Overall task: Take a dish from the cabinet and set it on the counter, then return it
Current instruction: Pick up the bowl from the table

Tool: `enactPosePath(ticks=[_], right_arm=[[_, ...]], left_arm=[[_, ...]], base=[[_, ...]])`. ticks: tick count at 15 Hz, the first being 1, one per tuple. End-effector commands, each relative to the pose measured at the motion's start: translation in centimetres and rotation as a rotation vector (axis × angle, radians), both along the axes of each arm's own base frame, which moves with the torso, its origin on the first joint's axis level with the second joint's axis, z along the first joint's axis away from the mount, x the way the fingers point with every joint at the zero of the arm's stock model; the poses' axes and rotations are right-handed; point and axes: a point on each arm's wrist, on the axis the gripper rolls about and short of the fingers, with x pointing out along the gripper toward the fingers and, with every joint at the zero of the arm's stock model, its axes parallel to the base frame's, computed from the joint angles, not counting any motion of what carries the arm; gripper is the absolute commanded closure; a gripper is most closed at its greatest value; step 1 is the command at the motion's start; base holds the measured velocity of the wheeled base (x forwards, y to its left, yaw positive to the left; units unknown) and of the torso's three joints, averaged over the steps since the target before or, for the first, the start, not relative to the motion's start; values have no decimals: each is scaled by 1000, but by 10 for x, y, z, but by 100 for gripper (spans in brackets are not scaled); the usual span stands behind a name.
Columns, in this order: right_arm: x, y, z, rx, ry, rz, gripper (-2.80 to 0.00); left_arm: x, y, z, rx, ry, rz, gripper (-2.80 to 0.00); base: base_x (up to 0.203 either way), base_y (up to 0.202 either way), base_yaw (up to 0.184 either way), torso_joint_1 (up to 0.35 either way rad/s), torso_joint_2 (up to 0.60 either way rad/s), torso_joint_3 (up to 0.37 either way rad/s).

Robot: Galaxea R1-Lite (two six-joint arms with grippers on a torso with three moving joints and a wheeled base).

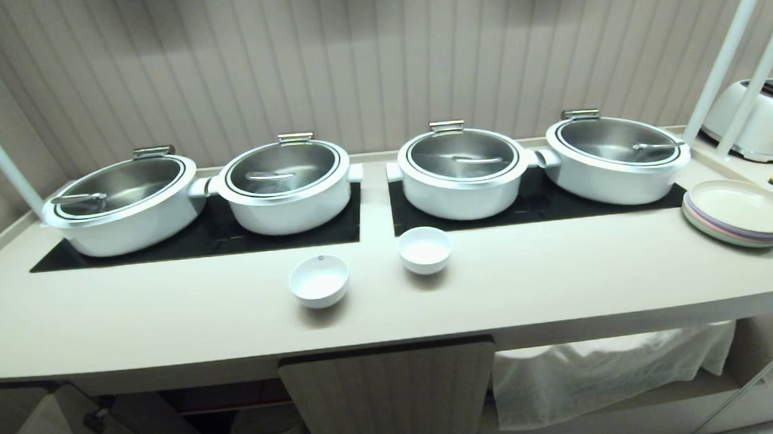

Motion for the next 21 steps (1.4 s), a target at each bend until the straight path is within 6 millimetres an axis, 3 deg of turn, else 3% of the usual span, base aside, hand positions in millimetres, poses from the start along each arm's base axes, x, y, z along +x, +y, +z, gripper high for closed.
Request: enactPosePath(ticks=[1,5,7,10,15,21], right_arm=[[0,0,0,0,0,0,0],[0,0,0,0,0,0,0],[0,0,0,0,-1,0,0],[0,0,0,0,-2,0,0],[0,0,0,0,-2,0,0],[0,0,0,0,0,0,0]], left_arm=[[11,0,30,-1,74,-21,0],[58,-1,90,-10,219,-40,0],[93,-2,118,-13,278,-46,0],[150,-2,143,-20,365,-50,0],[250,-7,144,-90,592,-43,0],[333,-19,103,-185,865,-10,0]], base=[[0,0,0,0,0,0],[0,0,0,0,0,0],[0,0,0,0,0,0],[0,0,0,0,0,0],[0,0,0,0,0,0],[0,0,0,0,0,0]])
